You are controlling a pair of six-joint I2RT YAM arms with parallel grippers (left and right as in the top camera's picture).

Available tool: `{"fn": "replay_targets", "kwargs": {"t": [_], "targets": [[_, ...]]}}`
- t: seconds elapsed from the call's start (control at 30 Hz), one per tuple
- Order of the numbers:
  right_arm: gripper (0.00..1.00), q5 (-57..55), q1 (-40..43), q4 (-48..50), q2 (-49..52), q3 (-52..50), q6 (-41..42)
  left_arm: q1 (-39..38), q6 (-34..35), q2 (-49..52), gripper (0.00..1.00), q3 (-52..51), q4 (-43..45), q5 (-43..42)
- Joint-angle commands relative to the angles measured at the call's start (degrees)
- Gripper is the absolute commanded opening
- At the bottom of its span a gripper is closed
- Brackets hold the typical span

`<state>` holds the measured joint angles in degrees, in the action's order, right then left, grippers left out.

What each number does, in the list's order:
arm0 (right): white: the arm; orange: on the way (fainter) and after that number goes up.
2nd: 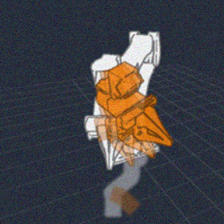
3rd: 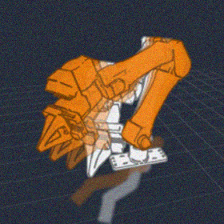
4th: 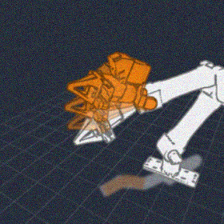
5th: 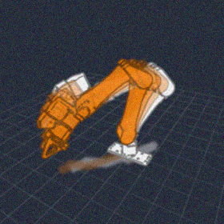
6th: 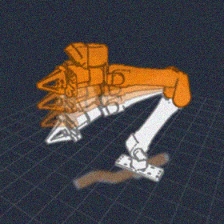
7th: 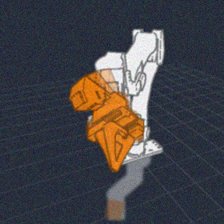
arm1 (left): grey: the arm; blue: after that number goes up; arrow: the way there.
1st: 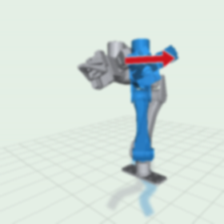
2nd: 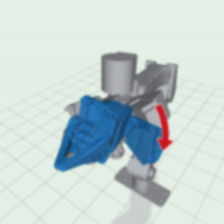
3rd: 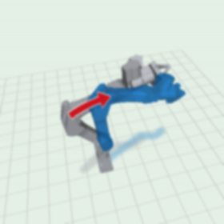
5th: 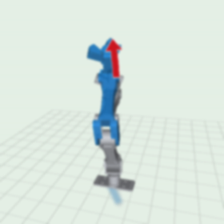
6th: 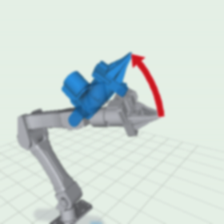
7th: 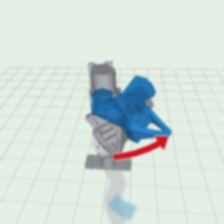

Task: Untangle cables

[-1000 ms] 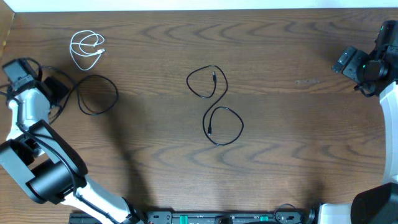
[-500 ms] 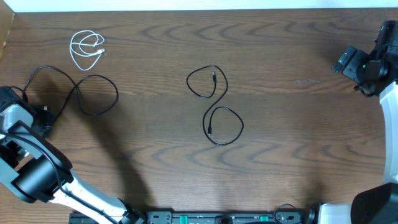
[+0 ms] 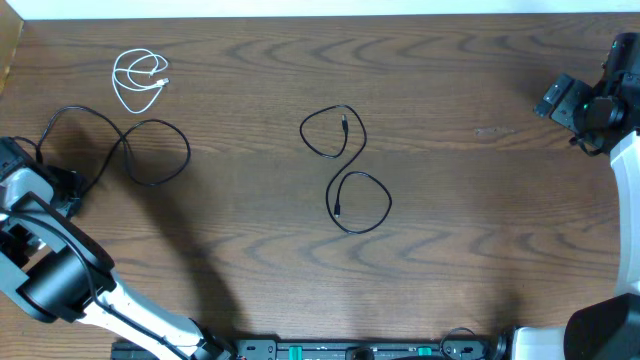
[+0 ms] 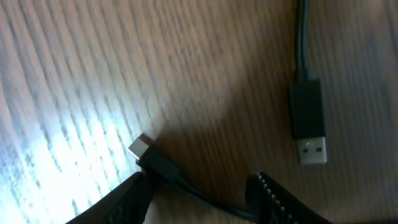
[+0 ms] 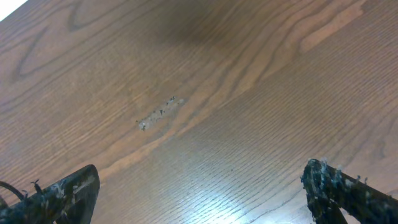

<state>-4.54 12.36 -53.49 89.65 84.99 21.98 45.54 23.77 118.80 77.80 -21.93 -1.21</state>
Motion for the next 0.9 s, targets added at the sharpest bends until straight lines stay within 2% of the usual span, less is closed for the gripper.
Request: {"fn": "replay_targets", "kwargs": {"t": [0.0,0.03,0.07,0.1,0.33,0.5,0.53,0.57,0.6,0.67,0.73,0.87], "targets": [[0.99,-0.4,0.0,-0.1,0.3,0.0,0.7,0.2,0.9,5.3,0.38,-0.8,1.0,-2.2],[0.99,-0.4,0.0,-0.1,0.3,0.0,0.7,0.2,0.7,5.4,0.28,-0.8,2.1,-2.3],[0.99,-0.4,0.0,-0.1,0.3,0.0,0.7,0.2,0.6,5.3,0.21,-0.8,3.1,-2.3],[0.99,-0.4,0.0,-0.1,0.3,0.0,0.7,0.2,0.5,5.2,0.09,-0.7,5.2,-2.6],[0.99,-0.4,0.0,-0.1,0.3,0.0,0.7,0.2,-1.0,5.2,0.08,-0.3,13.4,-8.4],[0.99,-0.4,0.0,-0.1,0.3,0.0,0.7,0.2,-1.0,4.5,0.08,2.0,14.6,-8.7],[0.99,-0.4,0.0,-0.1,0.3,0.0,0.7,0.2,-1.0,4.1,0.08,2.3,14.6,-8.6],[0.99,-0.4,0.0,-0.1,0.3,0.0,0.7,0.2,-1.0,3.6,0.14,2.4,14.7,-8.6],[0.99,-0.4,0.0,-0.1,0.3,0.0,0.7,0.2,-1.0,3.1,0.25,2.4,14.8,-8.6],[0.99,-0.4,0.0,-0.1,0.3,0.0,0.7,0.4,-1.0,2.2,0.31,2.4,14.8,-8.6],[0.99,-0.4,0.0,-0.1,0.3,0.0,0.7,0.5,-1.0,1.3,0.48,2.4,14.4,-8.7],[0.99,-0.4,0.0,-0.1,0.3,0.0,0.7,1.0,-1.0,-1.9,0.49,2.4,12.5,-8.6]]}}
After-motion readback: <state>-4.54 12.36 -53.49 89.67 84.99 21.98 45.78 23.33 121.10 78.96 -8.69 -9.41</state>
